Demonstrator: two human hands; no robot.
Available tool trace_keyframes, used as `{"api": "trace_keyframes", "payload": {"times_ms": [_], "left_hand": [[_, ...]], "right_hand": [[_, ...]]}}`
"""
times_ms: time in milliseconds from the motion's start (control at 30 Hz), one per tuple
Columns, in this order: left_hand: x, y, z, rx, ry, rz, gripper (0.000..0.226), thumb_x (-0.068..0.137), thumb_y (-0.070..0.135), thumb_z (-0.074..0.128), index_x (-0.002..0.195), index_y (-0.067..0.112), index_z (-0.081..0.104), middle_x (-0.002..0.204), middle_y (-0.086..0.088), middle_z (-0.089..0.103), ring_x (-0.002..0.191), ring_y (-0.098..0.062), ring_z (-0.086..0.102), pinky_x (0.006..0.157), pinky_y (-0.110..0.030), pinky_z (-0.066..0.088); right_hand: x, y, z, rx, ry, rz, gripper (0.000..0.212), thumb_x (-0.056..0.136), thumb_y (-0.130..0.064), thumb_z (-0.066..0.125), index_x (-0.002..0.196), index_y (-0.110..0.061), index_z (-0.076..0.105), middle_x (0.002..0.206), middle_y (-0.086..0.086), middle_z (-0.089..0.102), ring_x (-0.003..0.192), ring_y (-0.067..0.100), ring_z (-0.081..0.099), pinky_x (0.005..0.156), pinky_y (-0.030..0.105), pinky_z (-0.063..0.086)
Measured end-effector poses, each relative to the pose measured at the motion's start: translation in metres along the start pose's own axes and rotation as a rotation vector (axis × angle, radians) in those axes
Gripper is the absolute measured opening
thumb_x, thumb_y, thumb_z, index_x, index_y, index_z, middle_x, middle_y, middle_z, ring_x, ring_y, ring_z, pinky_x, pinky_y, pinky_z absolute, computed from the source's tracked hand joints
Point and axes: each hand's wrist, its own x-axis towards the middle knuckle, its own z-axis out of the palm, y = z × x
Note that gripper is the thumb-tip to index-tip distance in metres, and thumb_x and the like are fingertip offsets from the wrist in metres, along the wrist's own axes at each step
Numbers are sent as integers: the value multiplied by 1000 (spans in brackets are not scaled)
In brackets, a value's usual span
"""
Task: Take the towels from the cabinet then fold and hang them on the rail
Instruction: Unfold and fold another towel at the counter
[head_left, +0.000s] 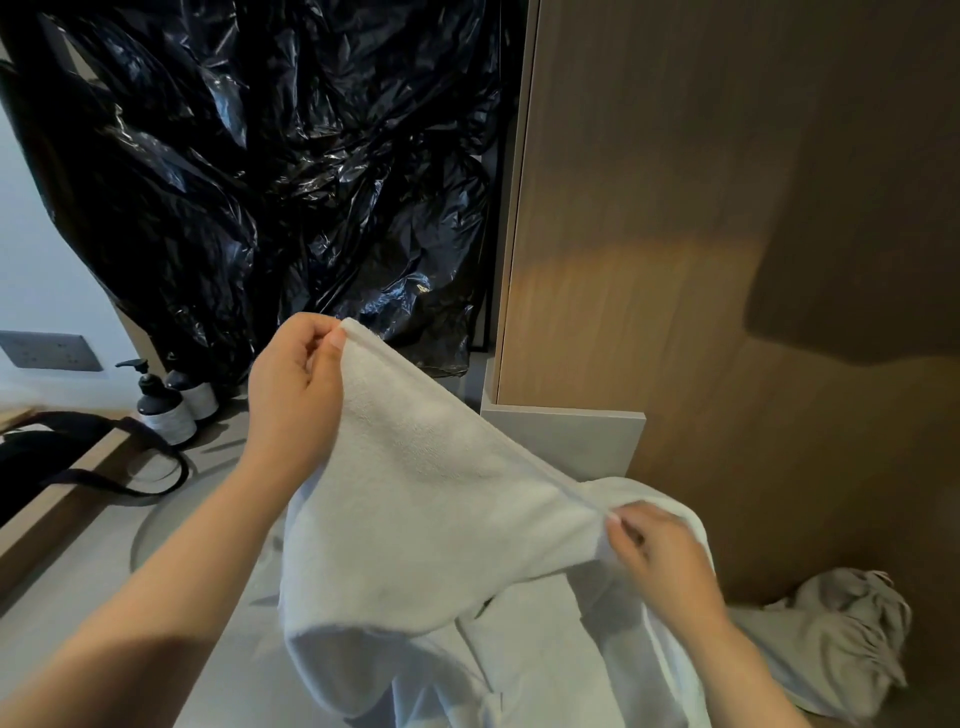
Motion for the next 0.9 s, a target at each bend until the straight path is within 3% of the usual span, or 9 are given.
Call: {"api": "trace_keyframes", "payload": {"times_ms": [133,300,433,567,733,900], "left_hand": [[14,-12,-8,-3,83,-78,14,101,21,44,94,21,57,73,10,53,63,12,47,60,-19,37],[25,-18,-9,-79,175,-168,13,102,24,42,99,21,55,78,14,51,66,10,49,61,-20,36],[35,-15,-11,-109,215,-146,12,103,27,42,99,23,53,80,17,52,70,11,49,62,-18,36],[45,-14,-13,-116,237,-114,12,102,26,43,97,23,54,81,19,52,72,7,48,64,-18,37],[44,-11,-8,-120,234,-94,12,102,23,43,96,24,53,80,19,53,73,18,50,62,-14,34],[40,-10,0,-137,203,-106,12,102,23,43,96,23,53,80,16,53,71,15,50,62,-15,36]], "right_hand": [[45,-18,-63,94,220,-130,14,99,-27,50,93,-28,63,91,-15,56,84,-1,56,68,15,41],[89,-55,-110,85,340,-229,16,98,-18,51,100,-25,65,98,-10,57,92,1,55,77,16,43],[102,-78,-138,133,448,-327,27,96,-10,52,103,-33,65,98,-20,55,98,-5,54,79,8,40],[104,-82,-154,23,300,-320,28,95,-16,55,103,-42,61,97,-26,53,98,-8,52,77,16,43],[91,-77,-152,142,377,-292,39,94,-9,58,97,-48,61,100,-29,59,100,-7,56,78,16,45],[83,-63,-138,190,334,-170,25,99,-21,54,97,-45,58,96,-29,61,96,-5,58,73,16,47]]}}
